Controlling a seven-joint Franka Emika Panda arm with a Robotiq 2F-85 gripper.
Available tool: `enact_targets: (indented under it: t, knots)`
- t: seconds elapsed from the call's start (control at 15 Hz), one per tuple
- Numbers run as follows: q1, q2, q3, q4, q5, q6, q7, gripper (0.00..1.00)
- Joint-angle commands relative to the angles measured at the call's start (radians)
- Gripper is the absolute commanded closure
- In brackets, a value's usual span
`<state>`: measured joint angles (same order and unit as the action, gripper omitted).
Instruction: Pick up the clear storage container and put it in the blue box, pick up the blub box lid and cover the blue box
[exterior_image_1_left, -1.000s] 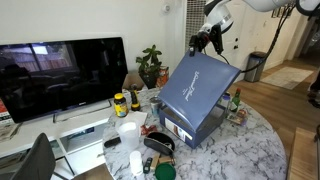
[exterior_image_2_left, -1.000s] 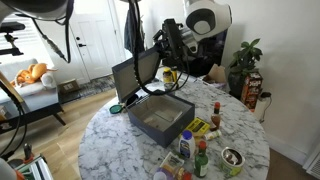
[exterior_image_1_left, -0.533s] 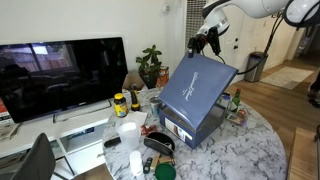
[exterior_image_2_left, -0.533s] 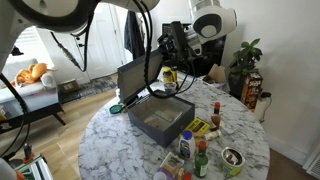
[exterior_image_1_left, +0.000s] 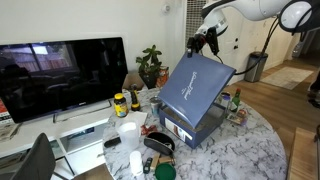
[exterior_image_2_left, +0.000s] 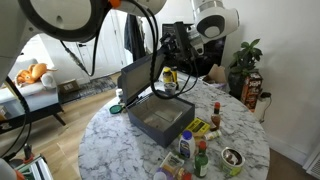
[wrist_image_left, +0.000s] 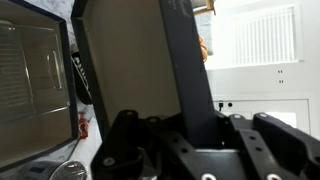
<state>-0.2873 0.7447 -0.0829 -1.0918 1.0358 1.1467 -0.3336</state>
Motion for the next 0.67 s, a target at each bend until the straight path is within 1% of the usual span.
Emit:
enact_targets:
  t: [0.0,0.33,0.6]
  knots:
    - [-0.018,0.028,0.017,0.051,-0.025,-0.008,0.027,1.00]
    - [-0.014,0.032,0.016,0.072,-0.057,0.003,0.021,1.00]
    - [-0.019,0.025,0.021,0.063,-0.054,0.035,-0.002,1.00]
